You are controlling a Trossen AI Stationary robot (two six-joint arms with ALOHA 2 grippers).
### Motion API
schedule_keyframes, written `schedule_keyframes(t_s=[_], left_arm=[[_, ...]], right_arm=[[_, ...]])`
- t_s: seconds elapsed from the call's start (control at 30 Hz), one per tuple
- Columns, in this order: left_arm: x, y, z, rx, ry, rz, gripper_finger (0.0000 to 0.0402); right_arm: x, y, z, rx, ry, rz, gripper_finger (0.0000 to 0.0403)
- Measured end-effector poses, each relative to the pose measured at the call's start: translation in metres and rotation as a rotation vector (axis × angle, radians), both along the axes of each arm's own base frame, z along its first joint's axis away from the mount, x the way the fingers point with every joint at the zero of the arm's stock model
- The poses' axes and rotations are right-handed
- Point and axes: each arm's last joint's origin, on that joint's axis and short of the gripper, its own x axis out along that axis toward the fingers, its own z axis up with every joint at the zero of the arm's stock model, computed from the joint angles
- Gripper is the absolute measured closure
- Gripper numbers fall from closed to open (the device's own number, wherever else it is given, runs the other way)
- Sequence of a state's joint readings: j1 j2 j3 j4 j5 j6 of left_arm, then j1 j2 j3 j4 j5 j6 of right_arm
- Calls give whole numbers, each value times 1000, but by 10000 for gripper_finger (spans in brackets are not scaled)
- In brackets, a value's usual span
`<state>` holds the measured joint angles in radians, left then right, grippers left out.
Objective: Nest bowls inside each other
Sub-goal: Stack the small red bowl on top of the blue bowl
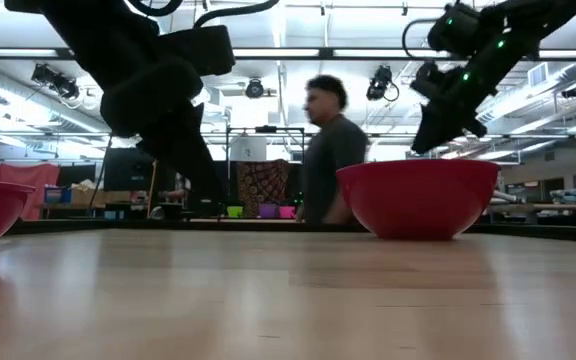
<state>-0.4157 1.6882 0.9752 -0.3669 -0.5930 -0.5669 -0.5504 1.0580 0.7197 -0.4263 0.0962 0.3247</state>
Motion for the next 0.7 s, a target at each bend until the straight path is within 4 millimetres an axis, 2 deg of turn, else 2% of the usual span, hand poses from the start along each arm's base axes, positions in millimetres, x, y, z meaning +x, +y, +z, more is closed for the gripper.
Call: schedule_keyframes(t_s=[0.17,0.33,0.43,0.57,0.7], left_arm=[[-15,-14,20,-26,-77,9,217],[-53,-34,53,16,-197,27,217],[-76,-40,67,-31,-213,35,217],[-106,-42,70,-126,-133,95,217],[-130,-47,65,-260,61,145,217]], right_arm=[[12,34,-2,-1,-109,186,312],[27,71,-5,-115,-305,348,312],[34,94,-5,-165,-417,481,312],[41,122,-2,-163,-519,624,312],[48,149,-13,-48,-524,693,312]])
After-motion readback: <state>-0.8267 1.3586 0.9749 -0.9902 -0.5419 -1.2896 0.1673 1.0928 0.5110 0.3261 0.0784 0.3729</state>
